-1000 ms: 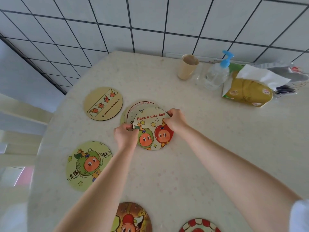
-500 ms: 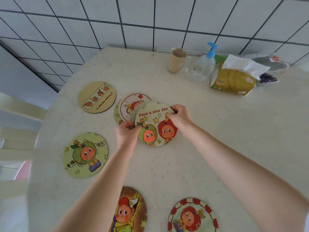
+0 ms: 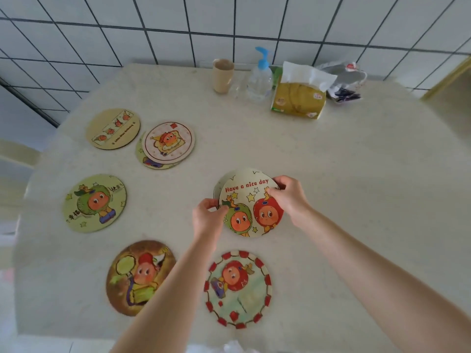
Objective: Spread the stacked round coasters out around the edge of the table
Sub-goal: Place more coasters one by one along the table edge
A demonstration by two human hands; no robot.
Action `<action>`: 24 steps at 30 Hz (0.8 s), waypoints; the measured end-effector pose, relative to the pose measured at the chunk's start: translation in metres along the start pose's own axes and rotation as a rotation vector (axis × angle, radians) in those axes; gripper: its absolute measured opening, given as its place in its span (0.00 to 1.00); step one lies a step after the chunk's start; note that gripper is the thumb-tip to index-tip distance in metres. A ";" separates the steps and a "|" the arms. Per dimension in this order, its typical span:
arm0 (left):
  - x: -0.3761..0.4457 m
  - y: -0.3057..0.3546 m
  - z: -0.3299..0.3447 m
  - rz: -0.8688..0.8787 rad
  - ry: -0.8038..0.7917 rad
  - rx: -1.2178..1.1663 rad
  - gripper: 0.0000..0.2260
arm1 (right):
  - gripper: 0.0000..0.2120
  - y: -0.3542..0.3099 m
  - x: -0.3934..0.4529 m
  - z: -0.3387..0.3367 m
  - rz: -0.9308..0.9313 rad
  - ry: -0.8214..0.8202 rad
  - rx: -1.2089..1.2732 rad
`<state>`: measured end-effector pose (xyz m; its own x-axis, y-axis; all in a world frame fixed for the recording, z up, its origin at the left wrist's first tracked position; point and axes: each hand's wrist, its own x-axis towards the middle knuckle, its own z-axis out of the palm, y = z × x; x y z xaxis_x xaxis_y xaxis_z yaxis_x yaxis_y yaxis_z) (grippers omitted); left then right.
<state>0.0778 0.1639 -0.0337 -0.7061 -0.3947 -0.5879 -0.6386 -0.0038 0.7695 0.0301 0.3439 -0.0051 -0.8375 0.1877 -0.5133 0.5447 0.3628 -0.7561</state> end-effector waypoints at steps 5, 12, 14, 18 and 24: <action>-0.078 -0.039 0.054 -0.053 -0.009 -0.024 0.04 | 0.06 0.061 -0.035 -0.068 0.027 -0.021 -0.015; -0.175 -0.093 0.110 -0.089 -0.025 0.039 0.05 | 0.06 0.140 -0.081 -0.148 0.014 -0.062 -0.107; -0.194 -0.108 0.118 -0.100 -0.050 0.085 0.06 | 0.07 0.159 -0.091 -0.162 0.023 -0.074 -0.145; -0.222 -0.130 0.127 -0.116 -0.076 0.148 0.06 | 0.08 0.187 -0.104 -0.177 0.037 -0.107 -0.208; -0.234 -0.142 0.130 -0.123 -0.052 0.211 0.07 | 0.09 0.206 -0.110 -0.179 0.045 -0.121 -0.199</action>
<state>0.2942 0.3767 -0.0379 -0.6303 -0.3553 -0.6902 -0.7667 0.1453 0.6254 0.2266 0.5617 -0.0320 -0.7945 0.1013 -0.5988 0.5520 0.5318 -0.6423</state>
